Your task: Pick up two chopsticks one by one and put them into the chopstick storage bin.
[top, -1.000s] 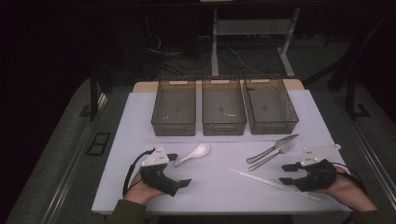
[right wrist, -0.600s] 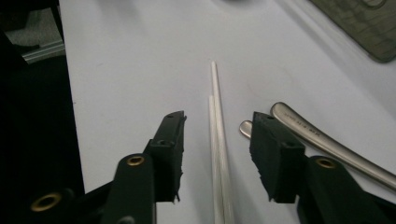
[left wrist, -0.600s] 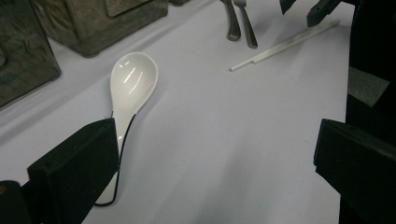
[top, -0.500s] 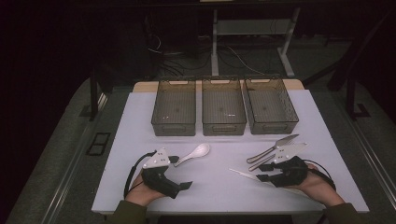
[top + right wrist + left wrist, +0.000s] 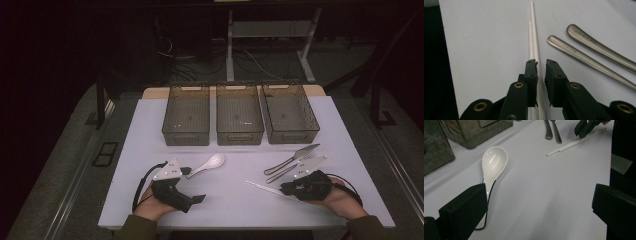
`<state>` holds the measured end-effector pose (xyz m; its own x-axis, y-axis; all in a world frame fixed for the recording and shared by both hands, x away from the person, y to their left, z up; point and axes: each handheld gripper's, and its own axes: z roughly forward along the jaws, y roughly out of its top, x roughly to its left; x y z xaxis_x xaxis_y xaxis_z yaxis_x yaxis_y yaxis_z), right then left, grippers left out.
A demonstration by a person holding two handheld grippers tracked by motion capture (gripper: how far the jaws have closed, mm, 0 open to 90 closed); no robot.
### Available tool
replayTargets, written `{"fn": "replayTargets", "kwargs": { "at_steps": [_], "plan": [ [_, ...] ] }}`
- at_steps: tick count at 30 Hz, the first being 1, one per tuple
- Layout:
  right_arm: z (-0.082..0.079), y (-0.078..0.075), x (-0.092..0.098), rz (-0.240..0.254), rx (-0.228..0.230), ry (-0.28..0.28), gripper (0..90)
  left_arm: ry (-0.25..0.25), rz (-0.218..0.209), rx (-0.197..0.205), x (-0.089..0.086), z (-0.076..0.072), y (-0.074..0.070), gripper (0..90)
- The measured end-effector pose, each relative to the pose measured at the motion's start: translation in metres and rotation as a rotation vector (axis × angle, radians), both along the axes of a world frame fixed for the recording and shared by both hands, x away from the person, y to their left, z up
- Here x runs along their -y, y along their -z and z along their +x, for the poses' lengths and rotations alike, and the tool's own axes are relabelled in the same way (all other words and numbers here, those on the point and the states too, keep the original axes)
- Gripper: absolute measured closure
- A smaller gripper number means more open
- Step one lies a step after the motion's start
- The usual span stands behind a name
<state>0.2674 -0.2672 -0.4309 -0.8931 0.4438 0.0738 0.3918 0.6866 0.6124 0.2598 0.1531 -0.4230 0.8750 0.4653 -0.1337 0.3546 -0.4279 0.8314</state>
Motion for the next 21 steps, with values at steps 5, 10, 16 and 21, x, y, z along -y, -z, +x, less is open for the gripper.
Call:
{"fn": "replayTargets", "kwargs": {
  "at_steps": [5, 10, 16, 21],
  "plan": [
    [-0.0001, 0.0024, 0.0010, -0.026, -0.001, 0.002, 82.2, 0.000, 0.002, -0.001, 0.0000, 0.0000, 0.0000, 0.0],
    [0.0008, 0.0036, 0.0024, -0.039, 0.004, -0.006, 82.9, 0.001, 0.003, -0.001, 0.0001, 0.0000, 0.0000, 0.0],
    [0.0015, 0.0060, 0.0032, -0.062, 0.014, -0.008, 83.0, 0.000, 0.003, -0.001, -0.0001, 0.0000, -0.0001, 0.0],
    [0.0008, 0.0074, 0.0034, -0.074, 0.035, -0.026, 83.0, 0.001, 0.005, -0.001, 0.0000, -0.0001, 0.0000, 0.0]
  ]
}}
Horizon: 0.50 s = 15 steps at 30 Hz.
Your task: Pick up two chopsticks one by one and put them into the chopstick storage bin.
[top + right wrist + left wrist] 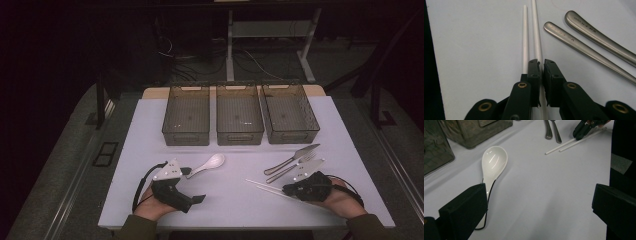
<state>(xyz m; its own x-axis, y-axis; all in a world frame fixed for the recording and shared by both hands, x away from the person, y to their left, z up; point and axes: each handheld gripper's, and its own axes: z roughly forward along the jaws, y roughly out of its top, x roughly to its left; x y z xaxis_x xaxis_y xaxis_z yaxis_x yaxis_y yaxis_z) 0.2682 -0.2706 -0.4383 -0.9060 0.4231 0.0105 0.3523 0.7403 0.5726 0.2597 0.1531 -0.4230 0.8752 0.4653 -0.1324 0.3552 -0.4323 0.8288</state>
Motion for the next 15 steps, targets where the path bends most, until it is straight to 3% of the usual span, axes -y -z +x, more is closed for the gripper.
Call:
{"fn": "replayTargets", "kwargs": {
  "at_steps": [15],
  "plan": [
    [0.0016, 0.0014, 0.0039, 0.027, 0.007, -0.028, 84.8, -0.002, -0.006, -0.004, 0.0006, 0.0000, 0.0012, 0.0]
  ]
}}
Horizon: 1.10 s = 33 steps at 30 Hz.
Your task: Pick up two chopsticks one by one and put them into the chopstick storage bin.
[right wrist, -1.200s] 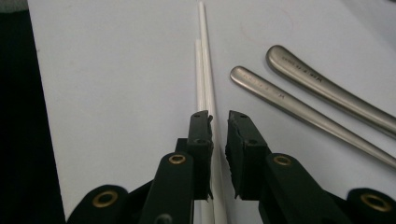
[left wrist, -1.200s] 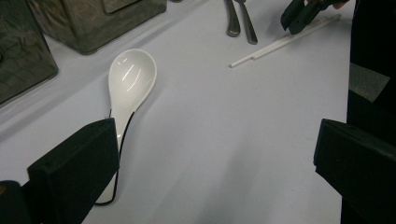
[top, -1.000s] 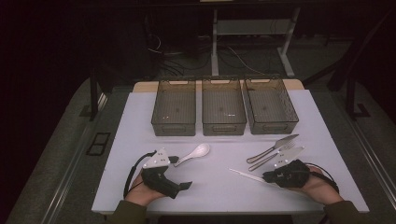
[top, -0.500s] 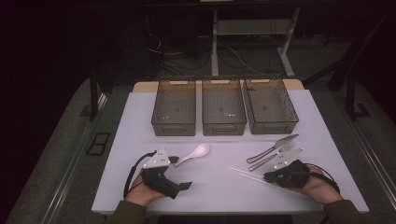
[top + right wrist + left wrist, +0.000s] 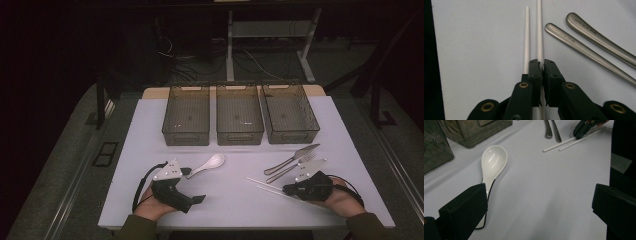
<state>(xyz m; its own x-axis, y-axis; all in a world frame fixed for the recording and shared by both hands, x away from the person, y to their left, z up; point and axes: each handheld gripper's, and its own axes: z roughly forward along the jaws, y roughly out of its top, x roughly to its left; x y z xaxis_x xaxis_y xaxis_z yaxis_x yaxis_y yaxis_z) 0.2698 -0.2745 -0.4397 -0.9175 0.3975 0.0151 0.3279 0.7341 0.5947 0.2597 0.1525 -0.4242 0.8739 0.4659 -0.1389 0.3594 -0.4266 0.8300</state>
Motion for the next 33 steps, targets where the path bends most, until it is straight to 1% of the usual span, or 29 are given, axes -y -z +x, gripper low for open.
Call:
{"fn": "replayTargets", "kwargs": {
  "at_steps": [6, 9, 10, 13, 16, 17, 18, 19, 21, 23, 24, 26, 31, 33],
  "plan": [
    [0.002, -0.001, 0.002, 0.008, 0.001, 0.015, 84.6, 0.002, 0.004, 0.001, 0.000, 0.000, 0.000, 0.0],
    [0.001, 0.000, 0.002, 0.000, 0.007, 0.011, 83.8, 0.001, 0.002, -0.001, 0.000, 0.000, 0.000, 0.0],
    [0.001, 0.000, 0.002, 0.001, 0.002, 0.003, 83.8, 0.002, 0.003, -0.001, 0.000, 0.000, 0.000, 0.0],
    [-0.002, -0.002, 0.004, 0.010, 0.007, 0.003, 80.3, 0.000, -0.001, -0.002, 0.000, 0.000, 0.000, 0.0],
    [-0.006, -0.002, 0.012, 0.002, 0.008, 0.014, 78.0, 0.004, 0.004, 0.001, -0.001, 0.000, 0.000, 0.0],
    [-0.010, -0.002, 0.020, -0.009, 0.017, 0.028, 76.9, 0.002, 0.002, 0.001, -0.001, 0.000, 0.000, 0.0],
    [-0.010, -0.002, 0.020, -0.009, 0.017, 0.028, 76.9, 0.002, 0.001, 0.002, -0.001, 0.000, 0.000, 0.0],
    [-0.011, -0.002, 0.024, -0.008, 0.017, 0.038, 76.8, 0.002, 0.001, 0.001, -0.001, 0.000, 0.000, 0.0],
    [-0.013, -0.002, 0.032, 0.000, 0.012, 0.054, 78.0, 0.003, 0.003, 0.001, -0.001, 0.000, 0.000, 0.0],
    [-0.015, 0.000, 0.036, 0.001, 0.004, 0.057, 81.3, 0.004, 0.006, 0.001, -0.001, 0.000, 0.000, 0.0],
    [-0.016, 0.000, 0.037, 0.005, 0.004, 0.056, 82.5, 0.004, 0.008, 0.000, 0.000, 0.000, 0.000, 0.0],
    [-0.015, 0.000, 0.036, -0.009, 0.008, 0.042, 84.0, 0.005, 0.011, 0.001, 0.000, 0.000, 0.000, 0.0],
    [-0.014, 0.000, 0.038, -0.002, 0.013, 0.030, 84.4, 0.007, 0.012, 0.002, -0.001, 0.000, 0.000, 0.0],
    [-0.014, -0.001, 0.038, 0.013, 0.022, 0.031, 84.5, 0.004, 0.006, 0.004, -0.001, 0.000, 0.000, 0.0]
  ]
}}
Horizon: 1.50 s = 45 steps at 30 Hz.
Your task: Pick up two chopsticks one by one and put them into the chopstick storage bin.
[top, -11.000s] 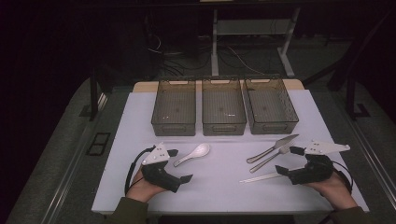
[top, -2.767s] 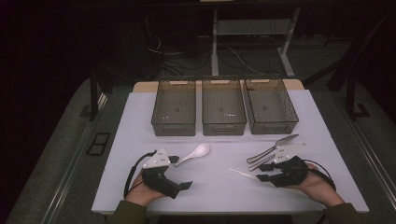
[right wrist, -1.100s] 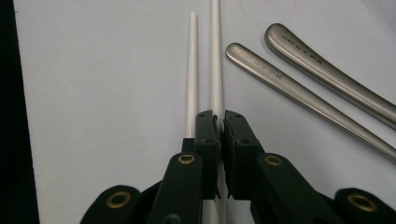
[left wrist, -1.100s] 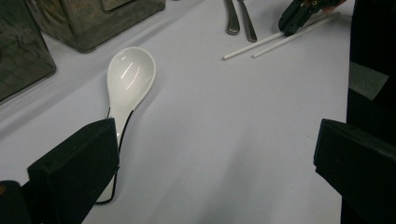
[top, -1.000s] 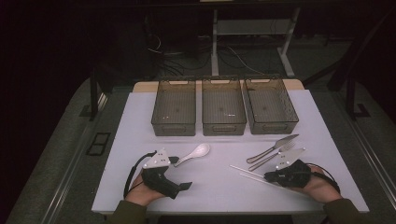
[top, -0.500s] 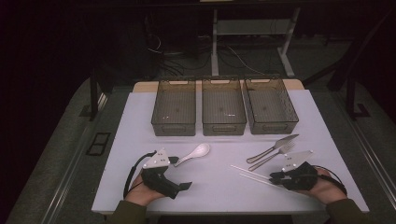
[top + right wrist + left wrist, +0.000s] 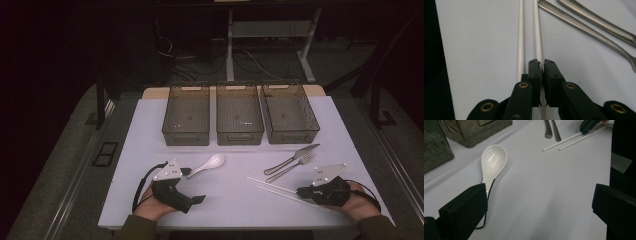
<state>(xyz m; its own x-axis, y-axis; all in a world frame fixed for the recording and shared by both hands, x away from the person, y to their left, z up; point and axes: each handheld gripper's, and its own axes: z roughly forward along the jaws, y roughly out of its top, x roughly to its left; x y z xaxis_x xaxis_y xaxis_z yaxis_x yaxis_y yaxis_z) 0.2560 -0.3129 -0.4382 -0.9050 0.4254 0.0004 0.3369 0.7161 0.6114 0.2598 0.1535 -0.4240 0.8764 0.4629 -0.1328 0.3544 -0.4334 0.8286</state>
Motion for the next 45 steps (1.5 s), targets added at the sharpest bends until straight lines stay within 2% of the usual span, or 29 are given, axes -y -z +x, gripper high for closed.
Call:
{"fn": "replayTargets", "kwargs": {
  "at_steps": [1, 4, 15, 18, 20, 23, 28, 36, 45],
  "plan": [
    [0.000, -0.002, 0.001, 0.027, -0.002, 0.008, 84.5, 0.002, 0.004, 0.001, 0.000, 0.000, 0.000, 0.0],
    [0.001, -0.009, 0.004, 0.062, 0.006, 0.022, 84.6, 0.001, 0.003, -0.002, 0.000, 0.000, 0.000, 0.0],
    [0.002, -0.027, 0.011, 0.146, 0.034, 0.055, 84.5, -0.011, -0.006, 0.005, -0.001, 0.000, -0.001, 0.0],
    [0.004, -0.034, 0.012, 0.203, 0.007, 0.085, 84.5, -0.022, -0.006, 0.031, -0.003, 0.000, -0.001, 0.0],
    [0.006, -0.039, 0.011, 0.231, -0.008, 0.097, 84.5, -0.033, -0.021, 0.033, -0.006, 0.001, -0.001, 0.0],
    [0.010, -0.046, 0.007, 0.252, -0.006, 0.109, 84.5, -0.036, -0.027, 0.025, -0.008, 0.002, 0.001, 0.0],
    [0.019, -0.057, -0.003, 0.258, 0.015, 0.127, 84.5, -0.032, -0.042, 0.026, -0.006, 0.001, 0.004, 0.0],
    [0.034, -0.066, -0.018, 0.273, 0.022, 0.164, 84.5, -0.008, -0.011, 0.041, -0.001, 0.003, 0.007, 0.0],
    [0.046, -0.075, -0.034, 0.277, 0.028, 0.211, 84.5, 0.013, -0.015, 0.049, 0.002, 0.004, 0.007, 0.0]
  ]
}}
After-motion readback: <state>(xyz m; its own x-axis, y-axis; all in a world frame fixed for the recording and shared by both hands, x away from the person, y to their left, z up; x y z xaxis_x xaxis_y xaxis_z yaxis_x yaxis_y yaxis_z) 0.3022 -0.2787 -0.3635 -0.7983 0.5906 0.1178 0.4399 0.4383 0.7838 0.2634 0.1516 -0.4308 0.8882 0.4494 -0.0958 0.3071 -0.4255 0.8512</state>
